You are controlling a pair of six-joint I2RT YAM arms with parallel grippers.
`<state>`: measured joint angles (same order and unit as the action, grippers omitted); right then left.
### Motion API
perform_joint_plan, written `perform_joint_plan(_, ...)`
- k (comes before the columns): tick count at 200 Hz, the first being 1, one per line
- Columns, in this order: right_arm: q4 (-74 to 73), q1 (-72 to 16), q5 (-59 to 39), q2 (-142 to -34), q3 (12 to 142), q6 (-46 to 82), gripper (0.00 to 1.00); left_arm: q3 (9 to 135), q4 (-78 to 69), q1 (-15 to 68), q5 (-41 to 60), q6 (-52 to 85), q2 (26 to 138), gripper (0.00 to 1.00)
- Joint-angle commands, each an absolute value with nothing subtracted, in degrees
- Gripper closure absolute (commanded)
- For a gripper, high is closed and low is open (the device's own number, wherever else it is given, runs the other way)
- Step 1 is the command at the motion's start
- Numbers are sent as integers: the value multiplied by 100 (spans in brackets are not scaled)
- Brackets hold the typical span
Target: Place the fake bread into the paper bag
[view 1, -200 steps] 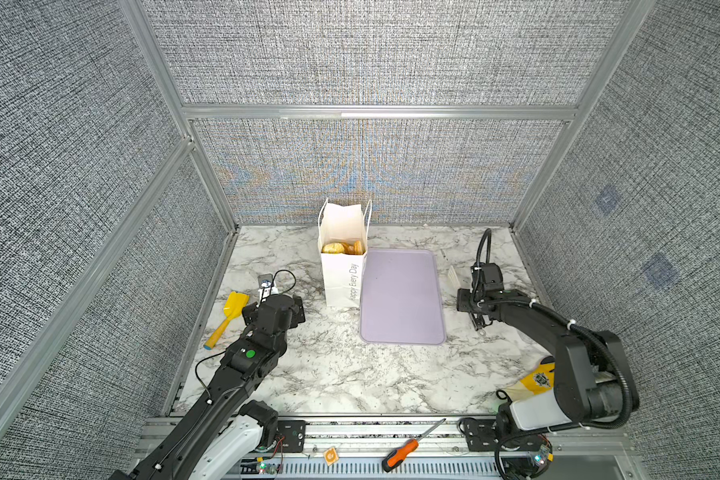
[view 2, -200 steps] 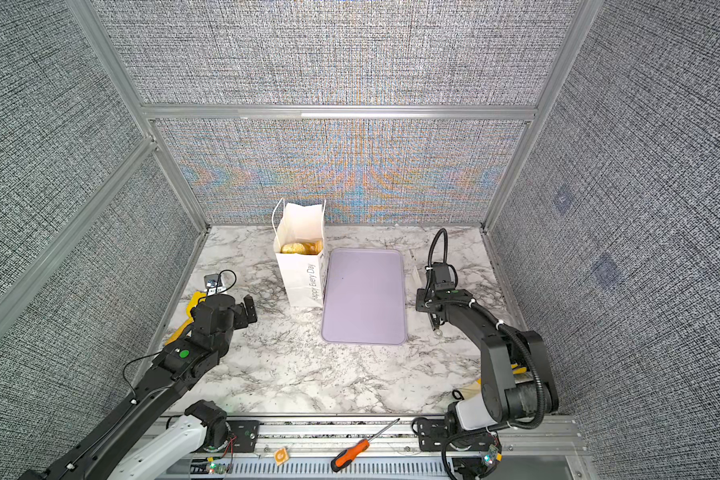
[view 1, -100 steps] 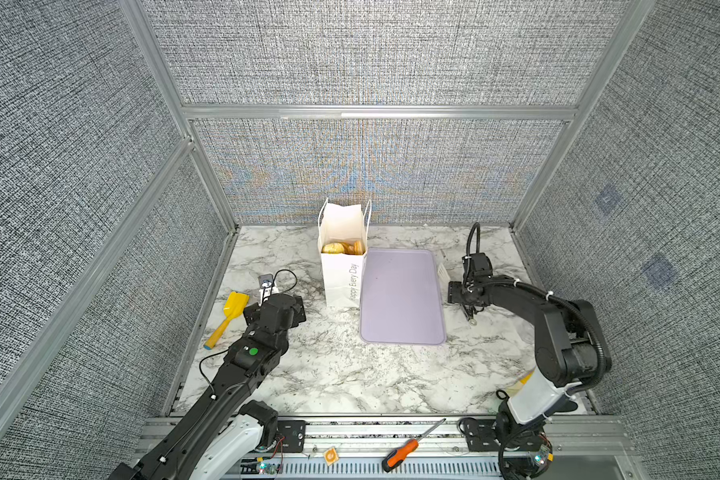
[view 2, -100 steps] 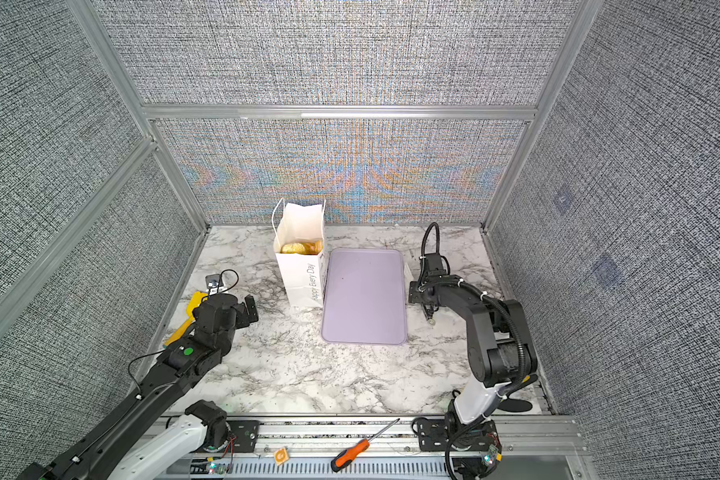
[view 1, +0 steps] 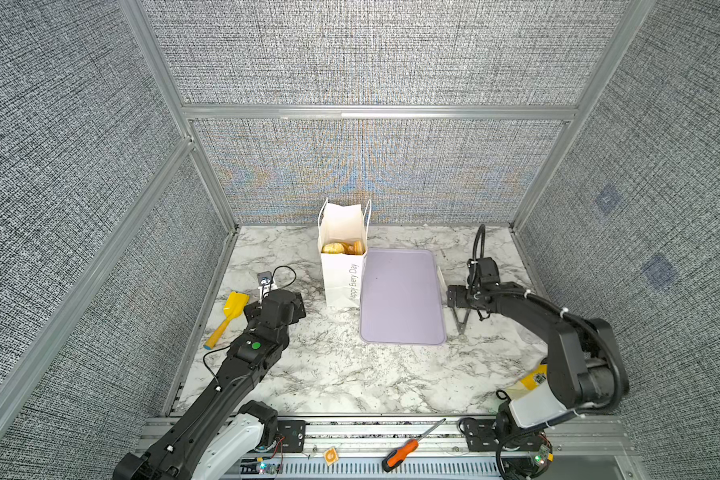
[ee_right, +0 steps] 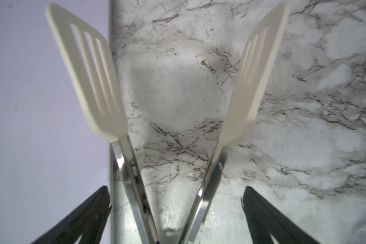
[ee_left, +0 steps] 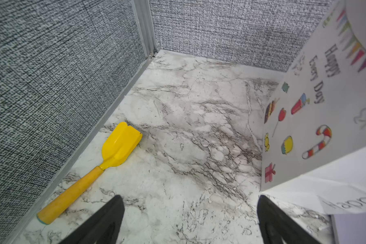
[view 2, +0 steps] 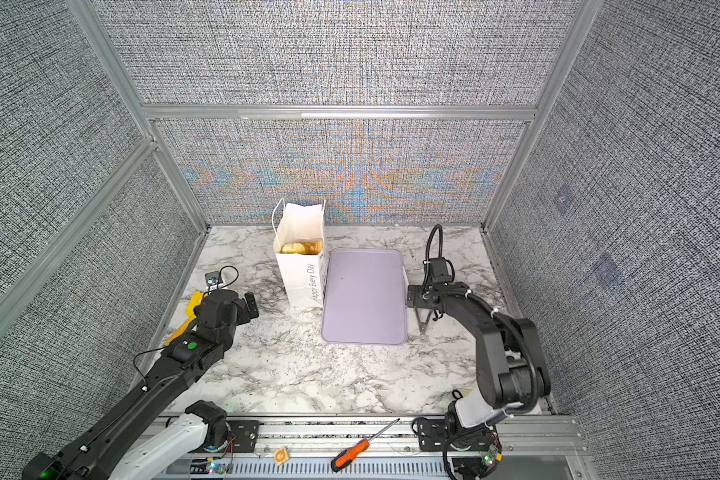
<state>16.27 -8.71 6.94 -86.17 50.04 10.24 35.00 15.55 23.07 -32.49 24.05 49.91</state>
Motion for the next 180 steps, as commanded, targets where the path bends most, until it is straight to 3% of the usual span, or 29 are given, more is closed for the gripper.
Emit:
perform_joint_plan(1,728,-888,944,-7855,4411,571,0,3316,1053,2052,-3599,2416,4899,0)
perform_joint_plan(56,-2739,-792,1620,-6417,2254,-407,1,2188,-1381,1592,-3981,1494,4966,1)
perform_joint_plan(110,-5978,-569,1688,-7731,1240,-505,0,1320,-3974,1324,-3770,566,5822,1)
perform_joint_plan(154,-7162,-270,1117,-8992,1288,-239,0,1029,-6195,994,-3365,0,7183,1)
perform_joint_plan(180,-6132,-137,1292,-8764,1622,78,0,850,-7336,621,-2604,158,8046,1)
